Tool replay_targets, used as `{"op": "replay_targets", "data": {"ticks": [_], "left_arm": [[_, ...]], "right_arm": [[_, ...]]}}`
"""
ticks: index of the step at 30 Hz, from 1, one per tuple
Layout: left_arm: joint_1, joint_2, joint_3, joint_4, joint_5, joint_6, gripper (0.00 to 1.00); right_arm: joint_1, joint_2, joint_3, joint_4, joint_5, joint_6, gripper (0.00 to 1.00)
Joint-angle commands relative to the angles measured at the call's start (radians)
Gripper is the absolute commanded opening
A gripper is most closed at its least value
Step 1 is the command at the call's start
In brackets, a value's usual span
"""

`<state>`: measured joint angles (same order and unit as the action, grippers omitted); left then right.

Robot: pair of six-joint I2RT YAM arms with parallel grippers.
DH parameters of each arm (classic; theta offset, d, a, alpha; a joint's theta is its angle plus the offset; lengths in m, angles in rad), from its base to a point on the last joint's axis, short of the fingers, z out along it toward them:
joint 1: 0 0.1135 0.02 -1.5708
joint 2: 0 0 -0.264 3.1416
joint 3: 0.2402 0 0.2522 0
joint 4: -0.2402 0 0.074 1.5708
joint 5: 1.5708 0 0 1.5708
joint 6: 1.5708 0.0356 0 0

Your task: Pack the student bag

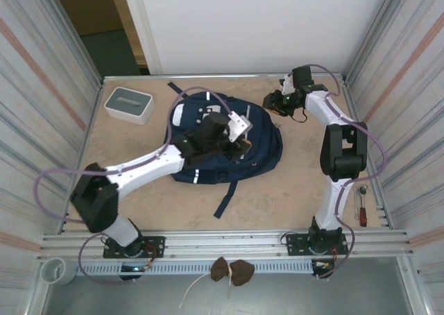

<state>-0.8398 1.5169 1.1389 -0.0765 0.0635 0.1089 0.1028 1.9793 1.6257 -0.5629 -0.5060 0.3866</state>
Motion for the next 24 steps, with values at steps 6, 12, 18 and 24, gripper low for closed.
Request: {"op": "replay_targets", "data": {"ticks": [6, 12, 18, 24], "left_arm": [[0.127, -0.276, -0.264, 0.074, 0.148, 0.359, 0.62], [0.179, -0.281, -0.334, 0.049, 0.252, 0.707, 0.63], [0.179, -0.172, -0.282, 0.003, 0.288, 0.956, 0.65], [0.170, -0.038, -0.203, -0.026, 0.256, 1.055, 0.62]], "right_arm": [[-0.010, -0.319, -0.202, -0.025, 0.151, -0.038, 0.48], [0.057, -0.501, -0.424, 0.037, 0.109, -0.017, 0.51], [0.079, -0.572, -0.515, 0.010, 0.087, -0.021, 0.52], [0.081, -0.592, -0.549, 0.008, 0.093, -0.022, 0.52]]}}
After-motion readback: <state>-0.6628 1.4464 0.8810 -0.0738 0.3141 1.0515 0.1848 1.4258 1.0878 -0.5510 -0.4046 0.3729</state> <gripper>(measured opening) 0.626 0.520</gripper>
